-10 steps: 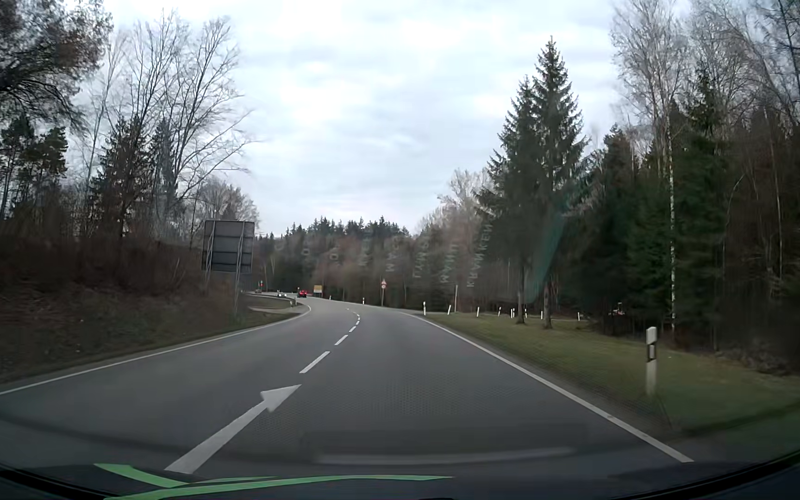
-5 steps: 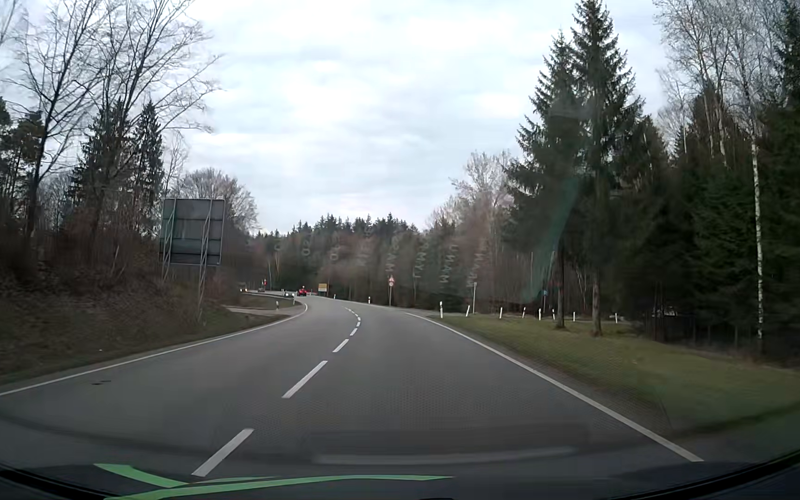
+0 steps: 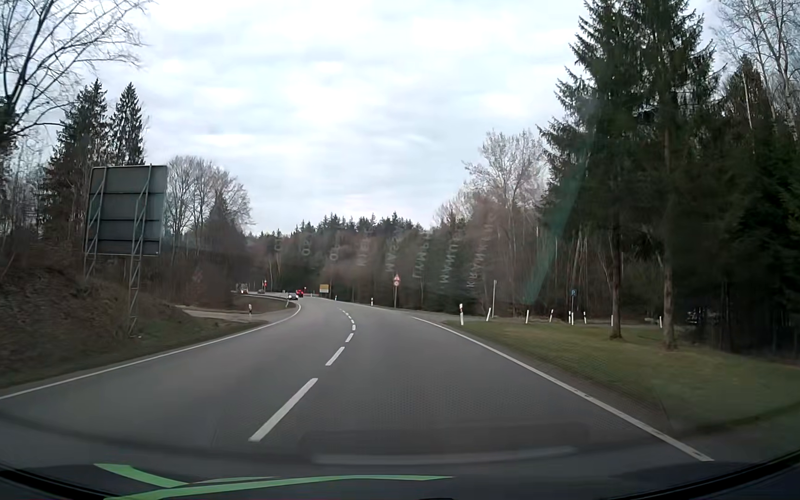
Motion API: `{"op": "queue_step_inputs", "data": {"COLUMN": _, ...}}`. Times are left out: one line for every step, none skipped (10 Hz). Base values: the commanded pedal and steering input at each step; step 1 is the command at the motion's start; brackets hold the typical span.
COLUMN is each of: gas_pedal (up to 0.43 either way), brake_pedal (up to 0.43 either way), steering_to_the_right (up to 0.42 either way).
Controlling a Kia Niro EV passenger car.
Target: Follow the waypoints while adhering to traffic rules and regulations
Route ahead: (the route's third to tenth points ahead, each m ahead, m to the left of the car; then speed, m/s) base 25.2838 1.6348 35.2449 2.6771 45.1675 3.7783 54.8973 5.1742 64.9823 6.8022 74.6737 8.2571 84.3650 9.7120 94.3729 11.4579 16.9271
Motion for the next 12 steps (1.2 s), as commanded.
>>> {"op": "queue_step_inputs", "data": {"gas_pedal": 0.0, "brake_pedal": 0.0, "steering_to_the_right": -0.003}}
{"op": "queue_step_inputs", "data": {"gas_pedal": 0.0, "brake_pedal": 0.0, "steering_to_the_right": -0.003}}
{"op": "queue_step_inputs", "data": {"gas_pedal": 0.0, "brake_pedal": 0.0, "steering_to_the_right": -0.003}}
{"op": "queue_step_inputs", "data": {"gas_pedal": 0.0, "brake_pedal": 0.0, "steering_to_the_right": -0.004}}
{"op": "queue_step_inputs", "data": {"gas_pedal": 0.0, "brake_pedal": 0.0, "steering_to_the_right": -0.005}}
{"op": "queue_step_inputs", "data": {"gas_pedal": 0.0, "brake_pedal": 0.0, "steering_to_the_right": -0.005}}
{"op": "queue_step_inputs", "data": {"gas_pedal": 0.0, "brake_pedal": 0.0, "steering_to_the_right": -0.006}}
{"op": "queue_step_inputs", "data": {"gas_pedal": 0.0, "brake_pedal": 0.0, "steering_to_the_right": -0.007}}
{"op": "queue_step_inputs", "data": {"gas_pedal": 0.0, "brake_pedal": 0.0, "steering_to_the_right": -0.008}}
{"op": "queue_step_inputs", "data": {"gas_pedal": 0.0, "brake_pedal": 0.0, "steering_to_the_right": -0.008}}
{"op": "queue_step_inputs", "data": {"gas_pedal": 0.0, "brake_pedal": 0.0, "steering_to_the_right": -0.008}}
{"op": "queue_step_inputs", "data": {"gas_pedal": 0.0, "brake_pedal": 0.0, "steering_to_the_right": -0.009}}
